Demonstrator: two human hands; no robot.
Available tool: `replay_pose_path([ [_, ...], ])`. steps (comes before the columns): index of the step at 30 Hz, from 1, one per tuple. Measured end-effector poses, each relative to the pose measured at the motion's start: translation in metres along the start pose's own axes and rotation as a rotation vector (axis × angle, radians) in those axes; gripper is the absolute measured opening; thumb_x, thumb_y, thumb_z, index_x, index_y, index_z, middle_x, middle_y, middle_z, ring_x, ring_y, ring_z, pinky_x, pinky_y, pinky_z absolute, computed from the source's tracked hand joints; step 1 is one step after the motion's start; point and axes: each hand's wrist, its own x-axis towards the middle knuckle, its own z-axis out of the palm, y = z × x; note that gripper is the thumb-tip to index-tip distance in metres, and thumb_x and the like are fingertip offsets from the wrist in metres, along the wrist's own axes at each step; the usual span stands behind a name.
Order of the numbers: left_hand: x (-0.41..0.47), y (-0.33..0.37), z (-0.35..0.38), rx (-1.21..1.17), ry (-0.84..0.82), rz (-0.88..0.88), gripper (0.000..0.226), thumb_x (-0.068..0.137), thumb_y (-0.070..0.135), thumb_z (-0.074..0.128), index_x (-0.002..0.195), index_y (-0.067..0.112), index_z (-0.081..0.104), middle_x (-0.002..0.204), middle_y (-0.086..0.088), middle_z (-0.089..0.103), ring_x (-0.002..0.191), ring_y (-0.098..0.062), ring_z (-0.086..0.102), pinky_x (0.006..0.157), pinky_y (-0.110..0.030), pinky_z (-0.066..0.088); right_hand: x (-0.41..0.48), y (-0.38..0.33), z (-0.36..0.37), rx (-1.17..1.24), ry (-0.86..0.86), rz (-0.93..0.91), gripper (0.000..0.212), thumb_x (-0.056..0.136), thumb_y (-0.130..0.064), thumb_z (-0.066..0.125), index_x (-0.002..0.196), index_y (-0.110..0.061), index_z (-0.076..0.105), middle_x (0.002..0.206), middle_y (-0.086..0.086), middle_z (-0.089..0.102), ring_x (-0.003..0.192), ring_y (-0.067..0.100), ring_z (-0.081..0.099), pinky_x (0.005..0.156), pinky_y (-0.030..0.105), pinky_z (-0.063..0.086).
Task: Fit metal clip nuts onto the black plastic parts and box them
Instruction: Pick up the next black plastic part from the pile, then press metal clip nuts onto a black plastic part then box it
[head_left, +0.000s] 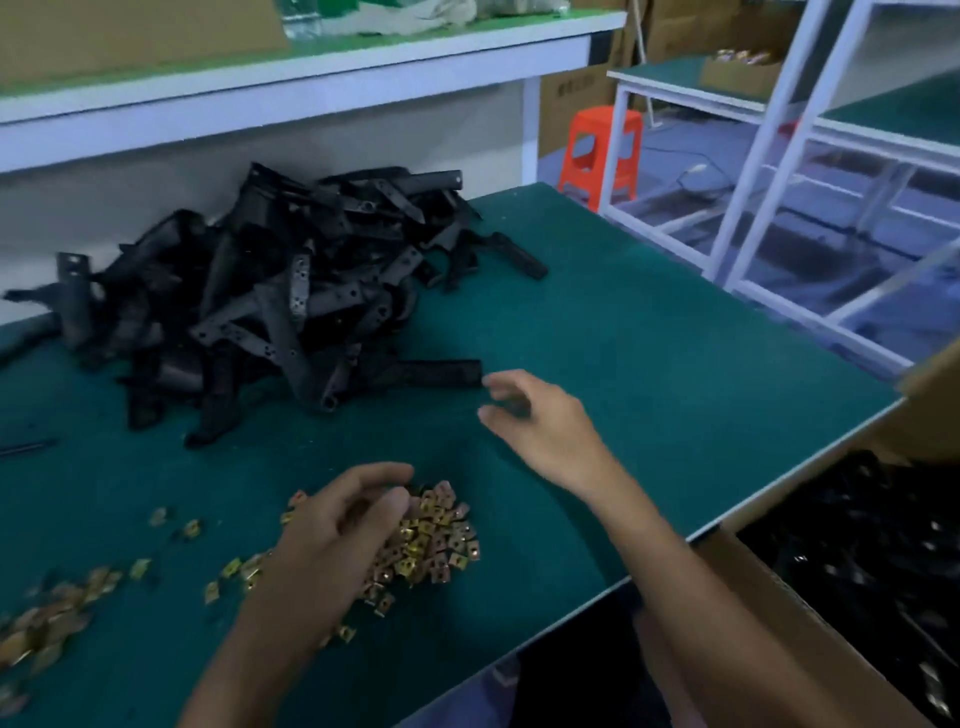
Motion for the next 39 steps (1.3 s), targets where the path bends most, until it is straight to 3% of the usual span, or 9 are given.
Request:
replay_pose_path([
  [3, -0.012, -0.002, -0.012, 0.005, 0.048, -0.019, 0.023, 0.098, 0.034, 0.058, 0.098, 0.055, 0.068, 0.099, 0.015, 0.073, 0.087, -0.002, 0.068, 0.069, -0.02, 0.055, 0.058, -0.003, 0.038, -0.485, -0.126, -0.08, 0.068, 0.099, -0.039, 0.06, 0.157, -0.02, 0.032, 0.16, 0.007, 0.035, 0.147, 0.029, 0.03, 0.119, 0.045, 0.027],
  [8, -0.028, -0.014, -0.036, -0.025, 0.167, -0.065, 0.021, 0.097, 0.028, 0.061, 0.098, 0.045, 0.073, 0.097, 0.009, 0.076, 0.089, -0.006, 0.07, 0.082, -0.029, 0.052, 0.076, 0.005, 0.067, -0.613, -0.034, -0.164, 0.049, 0.1, -0.024, 0.054, 0.148, -0.019, 0.046, 0.135, 0.01, 0.053, 0.125, 0.035, 0.048, 0.104, 0.045, 0.039],
  [14, -0.029, -0.018, -0.046, -0.024, 0.273, -0.039, 0.017, 0.097, 0.024, 0.061, 0.104, 0.036, 0.072, 0.094, 0.009, 0.076, 0.081, 0.001, 0.067, 0.079, -0.028, 0.05, 0.044, 0.003, 0.021, -0.266, 0.258, -0.2, 0.037, 0.099, -0.005, 0.051, 0.134, -0.008, 0.061, 0.114, 0.013, 0.065, 0.108, 0.033, 0.056, 0.095, 0.038, 0.042],
  [21, -0.003, 0.002, -0.018, -0.086, 0.149, 0.034, 0.04, 0.087, 0.06, 0.058, 0.126, 0.05, 0.057, 0.118, 0.037, 0.062, 0.107, 0.015, 0.058, 0.088, -0.021, 0.046, -0.01, -0.023, -0.041, 0.385, -0.009, -0.012, 0.026, 0.101, -0.007, 0.052, 0.105, -0.023, 0.071, 0.087, 0.002, 0.075, 0.068, 0.011, 0.061, 0.062, 0.027, 0.052],
  [26, 0.016, 0.029, -0.002, -0.348, 0.071, 0.157, 0.023, 0.085, 0.046, 0.062, 0.103, 0.037, 0.074, 0.107, 0.006, 0.076, 0.097, -0.005, 0.069, 0.083, -0.03, 0.048, -0.035, -0.034, -0.04, 0.606, -0.195, -0.085, 0.03, 0.086, -0.031, 0.073, 0.115, -0.03, 0.075, 0.087, 0.008, 0.075, 0.072, 0.013, 0.063, 0.061, 0.025, 0.053],
  [30, 0.023, 0.036, 0.004, -0.603, -0.058, 0.089, 0.013, 0.087, 0.033, 0.066, 0.087, 0.03, 0.078, 0.091, -0.003, 0.075, 0.076, -0.01, 0.067, 0.074, -0.029, 0.051, -0.034, -0.033, -0.012, 0.821, -0.199, -0.144, 0.056, 0.082, -0.041, 0.081, 0.135, -0.036, 0.063, 0.122, -0.003, 0.07, 0.104, 0.011, 0.065, 0.08, 0.025, 0.055],
  [33, 0.028, 0.028, 0.013, -0.318, -0.086, 0.052, 0.028, 0.094, 0.047, 0.059, 0.091, 0.025, 0.076, 0.082, 0.0, 0.074, 0.066, -0.009, 0.063, 0.063, -0.023, 0.051, -0.022, -0.031, 0.018, 0.794, -0.145, -0.089, 0.042, 0.096, -0.041, 0.065, 0.137, -0.033, 0.06, 0.132, -0.001, 0.068, 0.121, 0.014, 0.064, 0.094, 0.024, 0.053],
  [36, 0.04, 0.004, 0.015, 0.268, 0.13, 0.097, 0.035, 0.103, 0.048, 0.046, 0.101, 0.025, 0.072, 0.073, 0.015, 0.063, 0.06, -0.003, 0.052, 0.065, -0.029, 0.046, -0.009, -0.022, 0.038, 1.081, -0.005, 0.111, 0.03, 0.105, -0.024, 0.054, 0.132, -0.017, 0.064, 0.11, 0.006, 0.075, 0.083, 0.015, 0.07, 0.068, 0.023, 0.056],
  [39, 0.043, -0.019, 0.024, 0.737, 0.113, 0.174, 0.033, 0.103, 0.037, 0.051, 0.132, 0.028, 0.064, 0.124, 0.001, 0.064, 0.11, -0.016, 0.056, 0.097, -0.032, 0.044, -0.002, -0.011, 0.05, 1.329, 0.019, 0.293, 0.031, 0.104, -0.026, 0.051, 0.132, -0.016, 0.063, 0.109, 0.006, 0.074, 0.078, 0.013, 0.069, 0.071, 0.027, 0.056],
])
